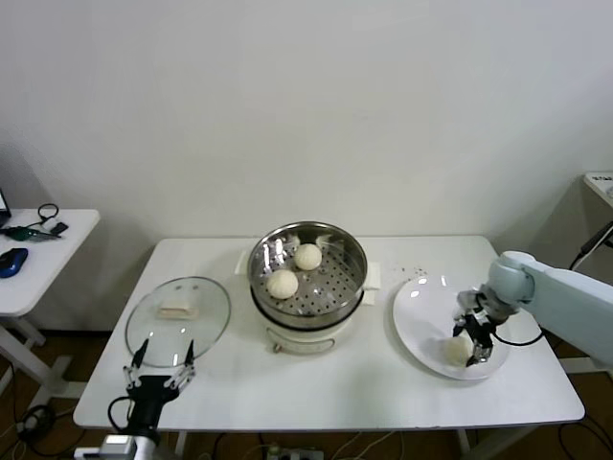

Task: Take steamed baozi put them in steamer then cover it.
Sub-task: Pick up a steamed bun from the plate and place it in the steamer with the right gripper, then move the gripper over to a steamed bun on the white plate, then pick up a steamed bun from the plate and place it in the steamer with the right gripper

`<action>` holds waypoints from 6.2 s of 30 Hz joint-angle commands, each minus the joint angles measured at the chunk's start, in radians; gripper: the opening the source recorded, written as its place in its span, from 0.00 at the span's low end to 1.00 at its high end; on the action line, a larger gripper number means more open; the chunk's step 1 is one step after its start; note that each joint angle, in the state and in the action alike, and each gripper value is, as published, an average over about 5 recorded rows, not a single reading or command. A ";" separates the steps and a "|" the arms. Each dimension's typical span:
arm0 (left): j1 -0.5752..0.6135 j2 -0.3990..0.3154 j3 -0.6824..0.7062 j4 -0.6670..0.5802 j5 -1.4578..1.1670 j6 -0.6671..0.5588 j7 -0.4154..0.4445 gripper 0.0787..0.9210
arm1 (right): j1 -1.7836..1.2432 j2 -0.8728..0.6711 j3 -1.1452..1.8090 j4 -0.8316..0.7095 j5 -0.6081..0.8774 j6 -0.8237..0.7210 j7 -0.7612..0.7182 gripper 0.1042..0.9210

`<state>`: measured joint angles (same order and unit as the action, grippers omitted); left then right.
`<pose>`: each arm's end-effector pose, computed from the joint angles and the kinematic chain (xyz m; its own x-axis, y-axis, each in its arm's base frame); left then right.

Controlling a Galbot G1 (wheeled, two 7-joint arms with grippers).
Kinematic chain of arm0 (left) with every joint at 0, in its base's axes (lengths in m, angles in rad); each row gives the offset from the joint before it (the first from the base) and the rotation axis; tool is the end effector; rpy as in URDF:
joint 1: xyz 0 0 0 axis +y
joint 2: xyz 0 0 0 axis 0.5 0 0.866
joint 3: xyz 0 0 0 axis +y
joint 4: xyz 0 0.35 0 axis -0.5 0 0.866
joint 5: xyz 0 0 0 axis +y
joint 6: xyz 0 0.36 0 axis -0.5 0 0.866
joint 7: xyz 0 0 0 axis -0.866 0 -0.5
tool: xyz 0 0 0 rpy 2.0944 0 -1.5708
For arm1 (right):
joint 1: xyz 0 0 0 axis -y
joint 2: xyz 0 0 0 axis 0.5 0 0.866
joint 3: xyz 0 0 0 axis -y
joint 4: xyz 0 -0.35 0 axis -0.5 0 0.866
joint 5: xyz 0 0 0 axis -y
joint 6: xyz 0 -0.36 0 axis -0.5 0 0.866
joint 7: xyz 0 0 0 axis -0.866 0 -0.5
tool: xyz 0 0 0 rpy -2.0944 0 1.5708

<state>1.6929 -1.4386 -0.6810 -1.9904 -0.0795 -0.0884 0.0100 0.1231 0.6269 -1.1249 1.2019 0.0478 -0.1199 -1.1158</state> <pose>0.1421 0.0779 -0.3510 -0.9904 -0.0687 0.1198 -0.0542 0.9912 0.1204 0.4987 -0.1922 -0.2394 0.0242 -0.0604 0.9979 -0.9924 -0.1218 0.0167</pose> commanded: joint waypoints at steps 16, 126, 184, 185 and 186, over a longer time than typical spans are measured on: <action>0.002 0.004 0.007 -0.016 0.017 0.010 0.001 0.88 | 0.633 0.287 -0.248 -0.024 -0.126 0.584 -0.098 0.71; 0.037 0.001 0.006 -0.033 0.023 0.000 -0.001 0.88 | -0.084 -0.061 0.224 -0.082 -0.113 -0.008 -0.005 0.88; 0.026 -0.009 0.009 -0.014 0.033 0.004 -0.002 0.88 | 0.104 0.127 0.134 -0.308 0.020 0.033 -0.006 0.72; 0.027 -0.010 0.010 -0.015 0.034 0.003 -0.002 0.88 | 0.159 0.128 0.085 -0.293 0.066 0.021 -0.005 0.72; 0.027 -0.009 0.011 -0.016 0.034 0.003 -0.002 0.88 | 0.212 0.133 0.040 -0.280 0.104 0.010 -0.004 0.72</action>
<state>1.7187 -1.4482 -0.6731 -2.0026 -0.0470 -0.0849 0.0070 0.0647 0.7629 -0.8485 0.8512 -0.0990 -0.0561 -1.1234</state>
